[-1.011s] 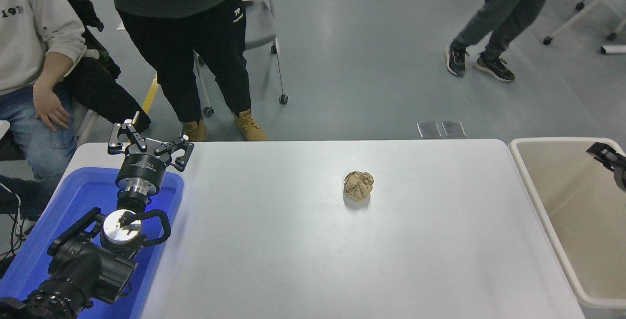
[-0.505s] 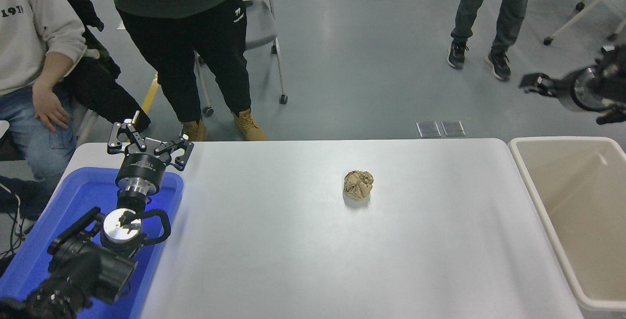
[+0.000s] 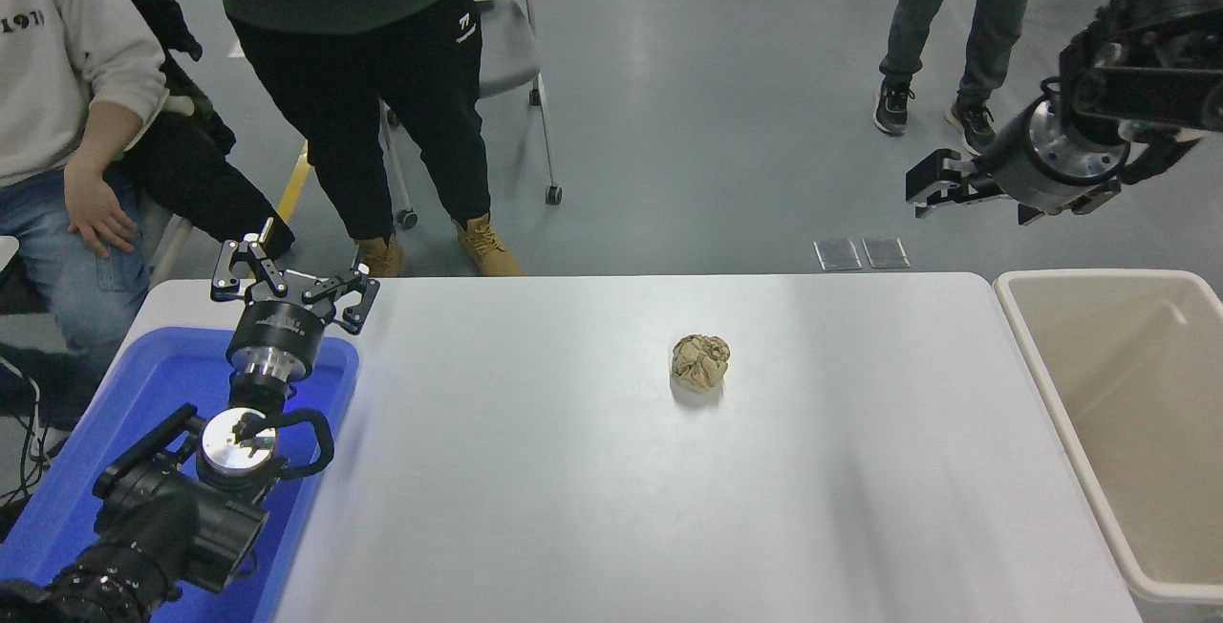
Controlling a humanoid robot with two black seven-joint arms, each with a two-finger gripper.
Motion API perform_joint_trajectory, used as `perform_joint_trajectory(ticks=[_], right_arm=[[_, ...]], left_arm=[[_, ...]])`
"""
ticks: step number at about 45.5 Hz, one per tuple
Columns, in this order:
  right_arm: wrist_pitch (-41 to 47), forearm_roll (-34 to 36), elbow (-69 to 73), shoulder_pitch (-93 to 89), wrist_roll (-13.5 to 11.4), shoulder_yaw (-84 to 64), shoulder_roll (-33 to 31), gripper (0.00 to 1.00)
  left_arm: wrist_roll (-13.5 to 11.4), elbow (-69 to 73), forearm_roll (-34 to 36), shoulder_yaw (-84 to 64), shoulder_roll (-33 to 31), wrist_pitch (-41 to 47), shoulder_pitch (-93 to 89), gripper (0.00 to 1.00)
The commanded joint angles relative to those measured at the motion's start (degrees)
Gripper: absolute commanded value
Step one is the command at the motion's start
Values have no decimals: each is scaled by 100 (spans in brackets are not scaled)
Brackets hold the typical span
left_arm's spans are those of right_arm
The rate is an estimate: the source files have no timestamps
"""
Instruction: Pick up foil plate and place in dustbin
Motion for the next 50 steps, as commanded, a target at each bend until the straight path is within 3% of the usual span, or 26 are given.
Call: perform_joint_trajectory(ticks=[1, 50], right_arm=[[450, 3, 333, 355, -1, 53, 185, 100], [450, 143, 298, -58, -1, 97, 176, 100]], left_arm=[[0, 0, -1, 0, 6, 5, -2, 99], [0, 0, -1, 0, -2, -3, 7, 99]])
